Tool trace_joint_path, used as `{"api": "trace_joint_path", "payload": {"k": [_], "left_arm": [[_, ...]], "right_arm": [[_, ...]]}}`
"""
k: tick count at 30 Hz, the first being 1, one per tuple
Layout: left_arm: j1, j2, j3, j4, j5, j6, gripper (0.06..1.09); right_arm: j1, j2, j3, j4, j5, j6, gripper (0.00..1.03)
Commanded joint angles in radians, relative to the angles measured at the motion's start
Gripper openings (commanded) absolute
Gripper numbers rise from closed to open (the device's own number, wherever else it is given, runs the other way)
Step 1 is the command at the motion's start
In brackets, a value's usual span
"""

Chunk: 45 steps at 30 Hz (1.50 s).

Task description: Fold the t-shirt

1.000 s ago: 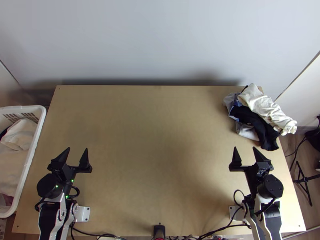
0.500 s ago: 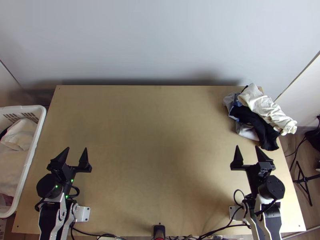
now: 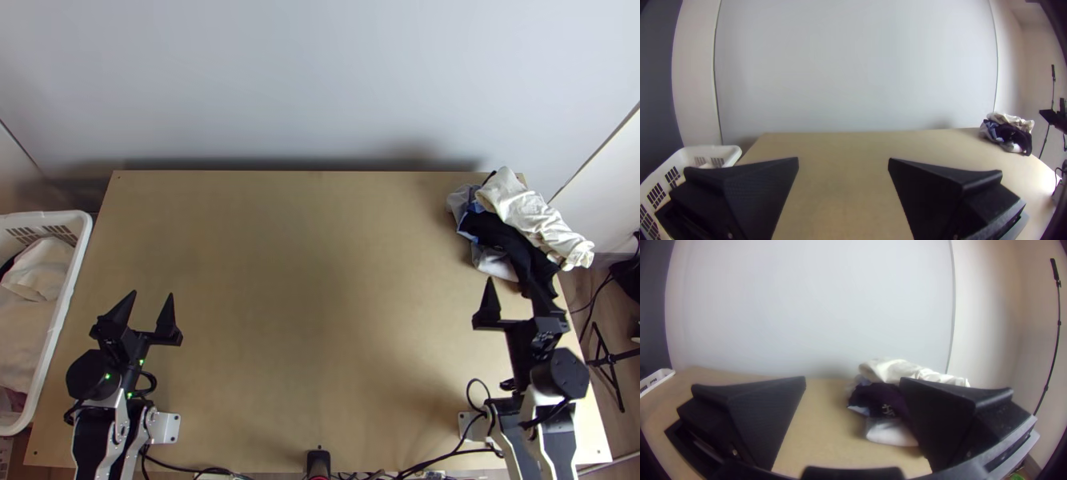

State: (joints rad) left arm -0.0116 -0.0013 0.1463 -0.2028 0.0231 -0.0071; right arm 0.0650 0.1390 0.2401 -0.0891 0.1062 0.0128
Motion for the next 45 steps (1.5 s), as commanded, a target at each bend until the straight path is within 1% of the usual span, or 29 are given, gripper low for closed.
{"api": "trace_joint_path", "payload": {"k": [1, 8, 14, 16, 22, 24, 28, 33, 35, 39, 45], "left_arm": [[-0.028, 0.030, 0.073, -0.038, 0.001, 0.006, 1.04], [-0.016, 0.265, 0.249, -0.043, 0.003, 0.006, 1.04], [-0.018, 0.483, 0.496, -0.084, 0.003, -0.007, 1.04], [-0.019, 0.564, 0.598, -0.118, 0.003, -0.014, 1.04], [-0.025, 0.834, 0.929, -0.359, -0.008, -0.070, 1.04], [-0.004, 0.879, 0.987, -0.369, -0.008, -0.070, 1.04], [0.030, 0.963, 1.041, -0.328, -0.009, -0.064, 1.04], [0.032, 1.101, 1.187, -0.371, -0.008, -0.059, 1.04], [0.022, 1.167, 1.277, -0.426, -0.008, -0.065, 1.04], [0.010, 1.304, 1.467, -0.521, -0.011, -0.110, 1.04], [-0.008, 1.429, 1.581, -0.512, -0.014, -0.113, 1.04]], "right_arm": [[-0.004, 0.278, 0.220, -0.080, 0.026, 0.003, 0.98], [0.001, 0.429, 0.430, -0.127, 0.039, 0.007, 0.98], [0.013, 0.547, 0.597, -0.169, 0.047, 0.006, 0.98], [0.024, 0.593, 0.653, -0.186, 0.049, 0.007, 0.98], [0.059, 0.751, 0.824, -0.189, 0.049, 0.009, 0.98], [0.058, 0.807, 0.878, -0.190, 0.050, 0.007, 0.98], [0.056, 0.926, 0.969, -0.170, 0.050, -0.001, 0.98], [0.058, 1.064, 1.108, -0.164, 0.049, -0.002, 0.98], [0.059, 1.113, 1.157, -0.166, 0.049, -0.004, 0.98], [0.056, 1.186, 1.213, -0.166, 0.049, -0.010, 0.98], [0.044, 1.272, 1.239, -0.147, 0.050, -0.005, 0.98]]}}
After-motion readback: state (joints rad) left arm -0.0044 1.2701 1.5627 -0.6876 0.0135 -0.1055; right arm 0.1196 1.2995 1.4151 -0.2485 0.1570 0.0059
